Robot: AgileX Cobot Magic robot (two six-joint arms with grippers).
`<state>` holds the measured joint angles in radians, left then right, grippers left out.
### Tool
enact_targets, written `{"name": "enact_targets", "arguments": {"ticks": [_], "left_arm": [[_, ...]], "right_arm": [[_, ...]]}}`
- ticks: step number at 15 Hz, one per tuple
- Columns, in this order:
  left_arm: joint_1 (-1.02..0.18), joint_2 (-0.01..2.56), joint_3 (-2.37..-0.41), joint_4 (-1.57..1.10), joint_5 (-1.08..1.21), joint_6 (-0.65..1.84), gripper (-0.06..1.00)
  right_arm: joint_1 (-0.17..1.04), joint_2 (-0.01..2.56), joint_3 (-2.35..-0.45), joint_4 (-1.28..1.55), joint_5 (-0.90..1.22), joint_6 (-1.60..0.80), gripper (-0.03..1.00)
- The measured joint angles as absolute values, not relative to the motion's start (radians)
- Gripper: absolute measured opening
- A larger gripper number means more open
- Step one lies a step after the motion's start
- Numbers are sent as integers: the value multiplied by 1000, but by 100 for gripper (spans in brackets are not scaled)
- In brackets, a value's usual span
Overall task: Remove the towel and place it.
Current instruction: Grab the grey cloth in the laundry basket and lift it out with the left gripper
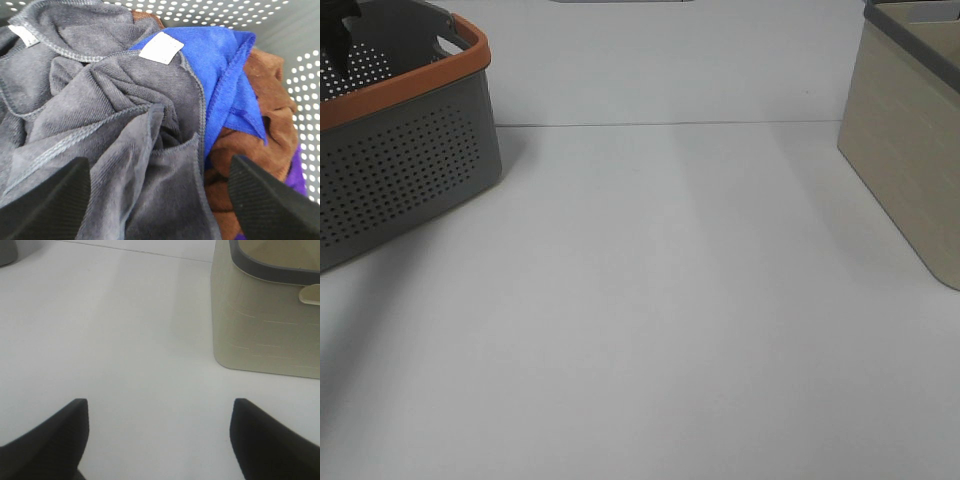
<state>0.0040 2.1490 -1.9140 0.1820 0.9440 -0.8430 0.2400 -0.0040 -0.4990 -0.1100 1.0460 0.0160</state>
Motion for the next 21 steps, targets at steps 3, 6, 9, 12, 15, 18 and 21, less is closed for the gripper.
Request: {"name": "enact_targets", "arguments": {"ticks": [3,6,9,12,15,18,21], "left_arm": [[4,2191,-1934,209,941,-874,70],[4,2221,-1937,216,898,-900,66],[4,2230,-1937,232,883,-901,42],[4,2230,-1937,241,876,-881,1],[4,2231,-1937,204,866,-874,0],[4,2200,-1937,152,836,-869,0],[4,2078,-1937,145,769,-793,0]], "right_arm": [[240,-4,-499,-110,1046,16,76],[240,-4,-499,-110,1046,16,76],[240,-4,-499,-110,1046,16,76],[240,-4,-499,-110,1046,16,76],[240,-4,-499,-110,1046,16,76],[240,-4,-499,-110,1046,16,76],[240,-4,-499,-110,1046,16,76]]}}
